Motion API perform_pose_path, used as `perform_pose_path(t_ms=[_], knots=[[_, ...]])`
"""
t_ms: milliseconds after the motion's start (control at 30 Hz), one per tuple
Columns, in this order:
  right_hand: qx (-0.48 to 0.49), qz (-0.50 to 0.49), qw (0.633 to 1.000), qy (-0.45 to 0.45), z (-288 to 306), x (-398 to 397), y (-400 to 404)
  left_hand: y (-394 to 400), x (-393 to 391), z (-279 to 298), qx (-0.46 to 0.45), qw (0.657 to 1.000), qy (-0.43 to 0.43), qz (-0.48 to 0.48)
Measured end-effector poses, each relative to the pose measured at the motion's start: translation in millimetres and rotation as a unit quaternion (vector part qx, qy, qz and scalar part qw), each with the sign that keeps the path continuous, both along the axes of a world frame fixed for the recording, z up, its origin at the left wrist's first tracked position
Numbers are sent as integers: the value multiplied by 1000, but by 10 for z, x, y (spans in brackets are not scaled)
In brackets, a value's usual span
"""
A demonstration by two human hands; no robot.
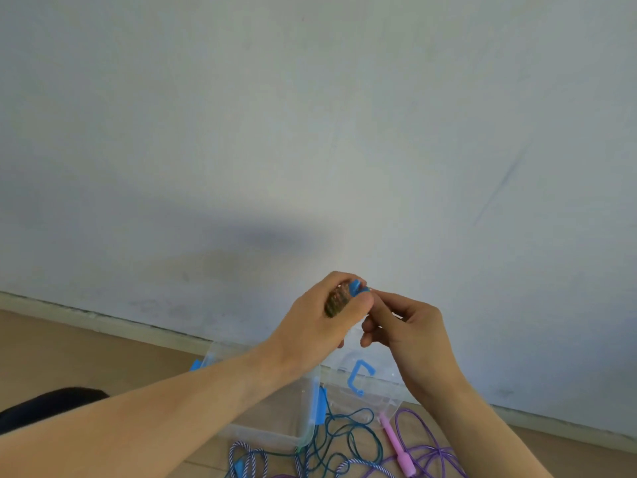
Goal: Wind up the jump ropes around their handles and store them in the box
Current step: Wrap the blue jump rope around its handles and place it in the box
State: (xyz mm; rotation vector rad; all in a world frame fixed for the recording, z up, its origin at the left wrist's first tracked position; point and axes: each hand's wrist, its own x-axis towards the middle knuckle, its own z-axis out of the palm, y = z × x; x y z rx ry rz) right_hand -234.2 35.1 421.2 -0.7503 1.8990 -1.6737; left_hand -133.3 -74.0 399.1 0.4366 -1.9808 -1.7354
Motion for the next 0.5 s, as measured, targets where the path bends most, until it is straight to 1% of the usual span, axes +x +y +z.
perform_pose_path(t_ms=[100, 200, 367, 500], knots=[[3, 11, 1000, -23, 56, 21, -6, 35, -2, -12, -3, 997, 45, 55], [9, 14, 999, -32, 85, 26, 5, 72, -7, 25, 9, 995, 64, 74], [16, 34, 999, -14, 151, -9, 88, 76, -61, 60, 93, 991, 36, 87], [-13, 11, 1000, 4, 159, -50, 126, 50, -78, 75, 160, 983, 23, 84]])
